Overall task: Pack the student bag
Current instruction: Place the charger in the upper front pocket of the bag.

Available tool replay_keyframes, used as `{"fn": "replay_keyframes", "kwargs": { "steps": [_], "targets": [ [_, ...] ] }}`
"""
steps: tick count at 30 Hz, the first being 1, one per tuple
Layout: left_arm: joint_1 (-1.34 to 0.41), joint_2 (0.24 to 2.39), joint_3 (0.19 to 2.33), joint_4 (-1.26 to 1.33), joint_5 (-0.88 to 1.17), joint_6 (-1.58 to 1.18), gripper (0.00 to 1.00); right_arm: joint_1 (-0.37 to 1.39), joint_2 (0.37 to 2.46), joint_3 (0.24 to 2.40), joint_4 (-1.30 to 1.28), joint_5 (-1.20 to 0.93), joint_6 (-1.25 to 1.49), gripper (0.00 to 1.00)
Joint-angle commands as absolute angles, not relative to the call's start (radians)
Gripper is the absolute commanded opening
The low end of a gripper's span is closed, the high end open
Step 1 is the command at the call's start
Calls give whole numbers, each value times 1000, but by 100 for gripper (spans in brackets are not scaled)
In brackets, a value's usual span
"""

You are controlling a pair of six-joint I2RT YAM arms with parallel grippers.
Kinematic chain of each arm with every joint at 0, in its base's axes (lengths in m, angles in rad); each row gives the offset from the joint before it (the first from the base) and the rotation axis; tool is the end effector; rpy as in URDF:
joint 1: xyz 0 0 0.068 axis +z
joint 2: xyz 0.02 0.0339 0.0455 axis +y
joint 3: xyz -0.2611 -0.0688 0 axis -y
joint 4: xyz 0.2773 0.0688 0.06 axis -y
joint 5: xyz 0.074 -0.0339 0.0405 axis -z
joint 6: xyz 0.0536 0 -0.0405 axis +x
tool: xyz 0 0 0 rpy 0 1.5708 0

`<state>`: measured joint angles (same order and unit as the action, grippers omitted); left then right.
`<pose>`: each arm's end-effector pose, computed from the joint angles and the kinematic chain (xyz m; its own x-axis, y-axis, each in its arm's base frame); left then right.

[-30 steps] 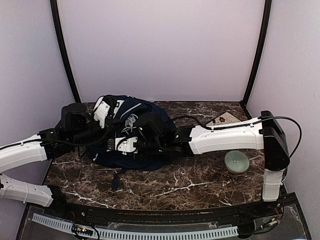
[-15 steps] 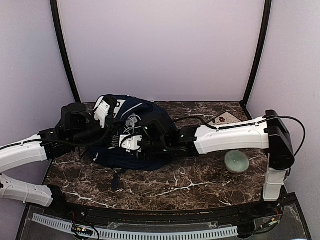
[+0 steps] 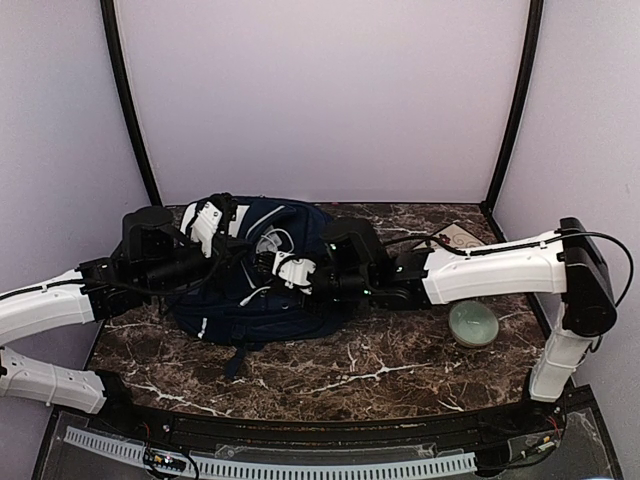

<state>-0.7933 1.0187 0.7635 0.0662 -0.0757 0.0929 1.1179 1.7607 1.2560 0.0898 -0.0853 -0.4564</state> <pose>0.2075 -0.2050 0.2999 -0.0701 0.2031 -0.9766 0.6679 0.7368 0.1053 0.1961 0.4135 0.2370 0.2516 -0.4866 -0.8366 -0.9126 0.1687 -0.3725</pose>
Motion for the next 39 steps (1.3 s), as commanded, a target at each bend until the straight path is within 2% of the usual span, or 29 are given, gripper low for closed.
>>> {"fn": "replay_keyframes", "kwargs": {
  "steps": [1, 9, 15, 22, 27, 32, 35, 39],
  "targets": [
    [-788, 972, 799, 147, -104, 117, 0, 1081, 1676, 1238, 163, -105, -409, 0],
    [-788, 979, 802, 146, -86, 112, 0, 1068, 1722, 1278, 158, -119, -395, 1],
    [-788, 979, 802, 144, -82, 112, 0, 1060, 1773, 1336, 165, -84, -376, 6],
    [-788, 980, 805, 140, -83, 113, 0, 1015, 1723, 1299, 236, -189, -280, 0],
    [-788, 983, 805, 141, -67, 109, 0, 998, 1716, 1275, 234, -161, -237, 0],
    [-788, 960, 787, 183, -4, 116, 0, 994, 1809, 1329, 255, -110, -107, 0],
    [-788, 922, 761, 238, 68, 120, 0, 982, 1933, 1468, 156, -105, 3, 0],
    [-789, 915, 752, 261, 135, 120, 0, 945, 2043, 1600, 118, -175, 286, 0]
  ]
}}
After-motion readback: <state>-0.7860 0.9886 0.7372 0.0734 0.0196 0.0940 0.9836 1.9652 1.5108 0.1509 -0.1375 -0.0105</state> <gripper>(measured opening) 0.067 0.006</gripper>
